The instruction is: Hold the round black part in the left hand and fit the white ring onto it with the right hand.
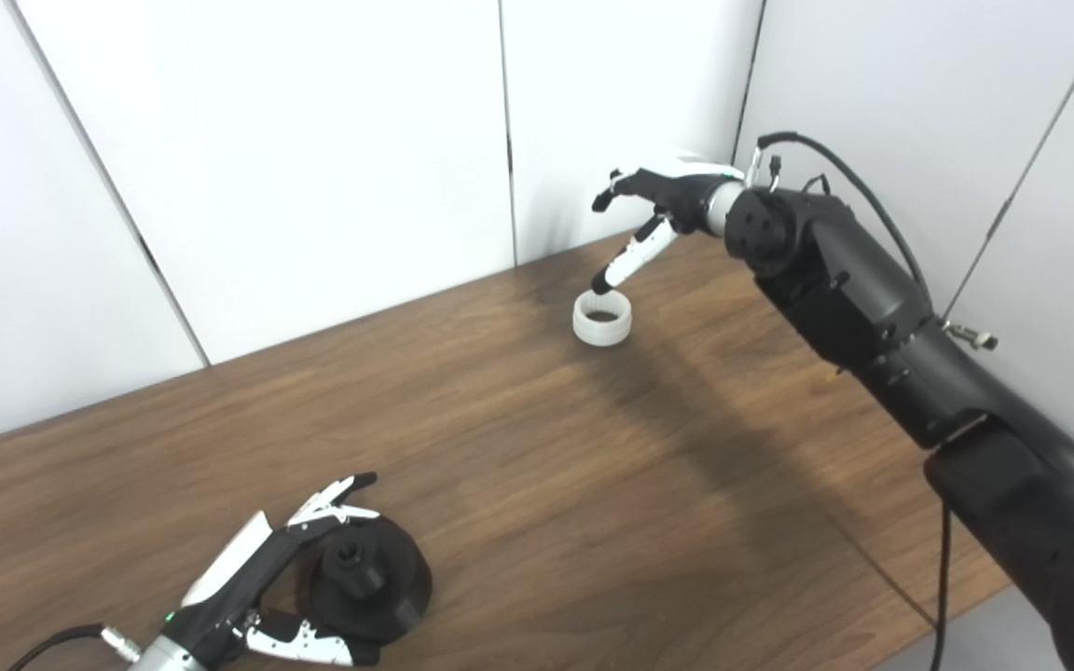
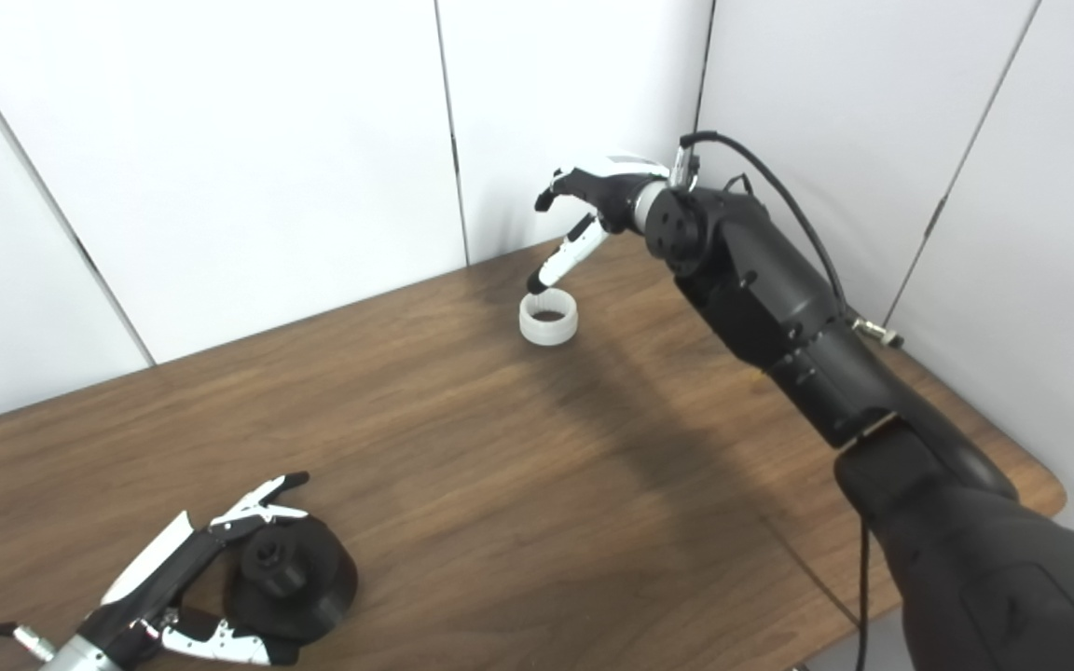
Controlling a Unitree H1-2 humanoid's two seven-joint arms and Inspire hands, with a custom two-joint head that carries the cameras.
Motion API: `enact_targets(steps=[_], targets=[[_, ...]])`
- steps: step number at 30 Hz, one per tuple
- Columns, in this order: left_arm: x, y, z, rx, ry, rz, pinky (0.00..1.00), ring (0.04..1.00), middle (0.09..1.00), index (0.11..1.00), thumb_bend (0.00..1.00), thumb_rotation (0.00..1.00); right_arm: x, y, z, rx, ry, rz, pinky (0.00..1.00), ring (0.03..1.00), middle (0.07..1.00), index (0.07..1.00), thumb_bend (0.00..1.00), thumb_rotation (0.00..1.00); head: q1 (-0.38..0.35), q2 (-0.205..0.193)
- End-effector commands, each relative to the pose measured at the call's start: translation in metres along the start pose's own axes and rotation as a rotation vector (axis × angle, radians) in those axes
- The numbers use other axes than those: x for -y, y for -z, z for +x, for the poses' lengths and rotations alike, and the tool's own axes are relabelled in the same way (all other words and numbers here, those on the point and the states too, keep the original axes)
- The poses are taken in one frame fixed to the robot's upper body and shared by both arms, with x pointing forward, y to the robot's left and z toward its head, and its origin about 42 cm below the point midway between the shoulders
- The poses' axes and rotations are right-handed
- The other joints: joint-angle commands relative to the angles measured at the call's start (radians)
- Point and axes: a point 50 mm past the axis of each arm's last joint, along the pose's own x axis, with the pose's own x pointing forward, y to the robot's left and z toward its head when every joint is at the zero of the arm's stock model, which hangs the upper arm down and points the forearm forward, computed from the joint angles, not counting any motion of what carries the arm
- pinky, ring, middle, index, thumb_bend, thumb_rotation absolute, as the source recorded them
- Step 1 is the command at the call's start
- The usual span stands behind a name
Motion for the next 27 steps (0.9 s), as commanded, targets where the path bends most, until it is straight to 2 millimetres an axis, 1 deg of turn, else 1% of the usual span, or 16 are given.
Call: enact_targets(steps=[1,3,7,10,16,23,27], targets=[[0.016,0.029,-0.034,-0.143,0.103,0.006,0.99,1.0,0.973,0.483,0.52,0.06,0.035,-0.004,-0.003,0.007,0.03,-0.014,0.78,0.96,1.0,0.862,1.0,0.46,0.004,0.003],[0.016,0.029,-0.034,-0.145,0.101,0.009,0.98,1.0,0.973,0.483,0.52,0.06,0.034,-0.002,-0.001,-0.003,-0.026,-0.021,0.79,0.965,1.0,0.877,1.0,0.46,0.004,0.003],[0.015,0.029,-0.034,-0.145,0.101,0.011,0.98,1.0,0.976,0.484,0.52,0.06,0.031,-0.003,0.003,-0.023,-0.112,-0.041,0.86,0.997,1.0,0.916,1.0,0.44,0.004,0.003],[0.015,0.029,-0.034,-0.143,0.101,0.007,0.98,1.0,0.976,0.484,0.52,0.06,0.025,-0.005,0.006,-0.03,-0.14,-0.047,0.9,1.0,1.0,0.93,1.0,0.41,0.004,0.003],[0.015,0.028,-0.035,-0.141,0.099,0.01,0.98,1.0,0.975,0.484,0.52,0.06,0.012,-0.007,0.011,-0.044,-0.167,-0.047,0.93,1.0,1.0,0.931,1.0,0.39,0.023,0.011],[0.017,0.027,-0.037,-0.142,0.1,0.012,0.97,1.0,0.974,0.484,0.52,0.06,-0.004,-0.007,0.017,-0.057,-0.168,-0.053,0.87,0.992,1.0,0.917,1.0,0.33,0.027,0.014],[0.018,0.027,-0.037,-0.141,0.104,0.011,0.97,1.0,0.975,0.484,0.52,0.06,-0.013,-0.007,0.019,-0.058,-0.136,-0.055,0.82,0.958,1.0,0.904,1.0,0.3,0.033,0.016]])
